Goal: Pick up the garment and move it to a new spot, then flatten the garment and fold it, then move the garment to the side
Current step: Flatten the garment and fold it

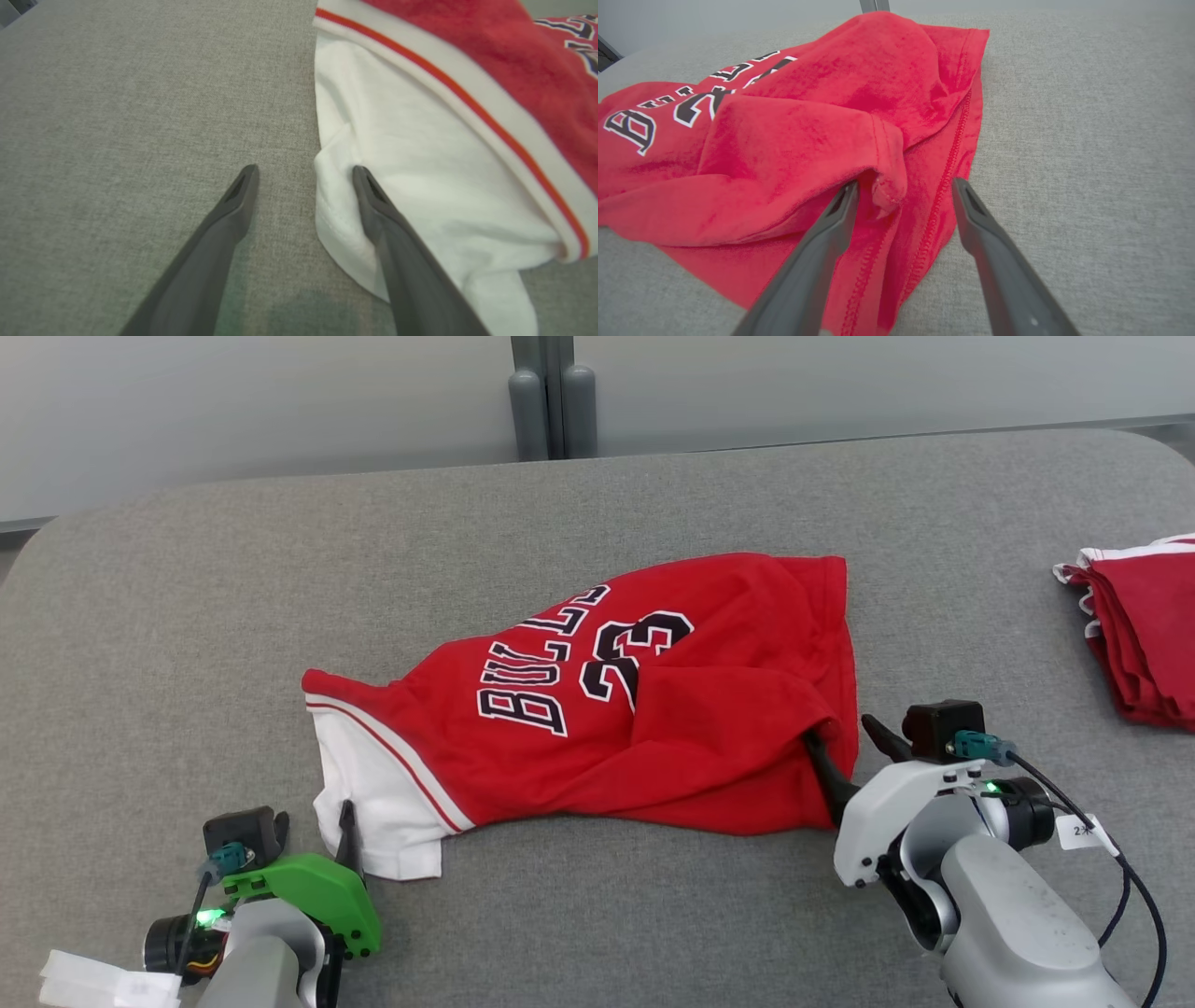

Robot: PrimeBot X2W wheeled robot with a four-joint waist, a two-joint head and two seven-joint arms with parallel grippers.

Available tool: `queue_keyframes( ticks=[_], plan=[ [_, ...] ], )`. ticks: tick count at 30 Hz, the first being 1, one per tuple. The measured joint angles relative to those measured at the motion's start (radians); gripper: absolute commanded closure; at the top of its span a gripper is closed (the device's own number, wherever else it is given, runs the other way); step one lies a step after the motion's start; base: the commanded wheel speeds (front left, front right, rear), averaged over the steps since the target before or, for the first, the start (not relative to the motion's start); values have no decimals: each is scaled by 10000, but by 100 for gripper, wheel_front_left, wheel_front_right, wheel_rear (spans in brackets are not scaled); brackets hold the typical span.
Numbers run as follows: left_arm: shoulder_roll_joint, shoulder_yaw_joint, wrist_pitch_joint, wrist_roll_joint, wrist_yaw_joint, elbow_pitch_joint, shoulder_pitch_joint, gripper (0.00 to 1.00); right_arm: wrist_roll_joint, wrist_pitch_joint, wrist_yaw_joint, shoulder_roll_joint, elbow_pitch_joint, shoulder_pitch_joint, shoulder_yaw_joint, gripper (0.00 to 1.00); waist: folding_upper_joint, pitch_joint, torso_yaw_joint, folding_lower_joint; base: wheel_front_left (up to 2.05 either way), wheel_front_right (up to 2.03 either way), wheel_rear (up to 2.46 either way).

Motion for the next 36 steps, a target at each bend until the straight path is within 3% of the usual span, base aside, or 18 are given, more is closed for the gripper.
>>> queue_keyframes(
  ticks=[17, 19, 20, 21, 22, 23, 24, 25, 30, 36],
  plan=[
    [-6, -180, -36, -150, -255, 46, 0, 0, 1452, -144, 0, -146, 138, -407, 1354, 3, 0, 35, -11, 0, 0, 0, 0],
    [-10, -209, -40, -247, -291, 79, -2, 0, 1628, -138, 0, -186, 142, -523, 1521, 14, 0, 44, -16, 0, 0, 0, 0],
    [-13, -222, -42, -272, -313, 105, -4, 3, 1724, -138, 0, -199, 142, -588, 1601, 28, 0, 51, -16, 0, 0, 0, 0],
    [-19, -236, -44, -282, -336, 132, -12, 5, 1801, -144, 0, -221, 150, -639, 1670, 49, 0, 58, -16, 0, 0, 0, 0],
    [-23, -247, -44, -301, -345, 167, -22, 11, 1841, -150, 0, -257, 161, -679, 1743, 67, 0, 64, -15, 0, 0, 0, 0],
    [-29, -270, -44, -347, -385, 199, -38, 21, 1894, -165, 0, -303, 178, -718, 1822, 94, 0, 71, -10, 0, 0, 0, 0],
    [-38, -309, -46, -378, -433, 242, -67, 51, 1950, -211, 0, -345, 194, -739, 1893, 100, 0, 75, -3, 0, 0, 0, 0],
    [-44, -349, -46, -399, -445, 276, -93, 100, 1998, -226, 0, -374, 209, -757, 1971, 100, 0, 75, 1, 0, 0, 0, 0],
    [-130, -466, -42, -627, -604, 198, -120, 100, 2220, -506, 0, -499, 209, -848, 2236, 100, 0, 42, 10, 0, 0, 0, 0],
    [-8, -65, -33, -849, -617, -1653, 22, 100, 2280, -1168, 0, -752, -307, -973, 2326, 100, 0, -37, 8, 0, 0, 0, 0]
  ],
)
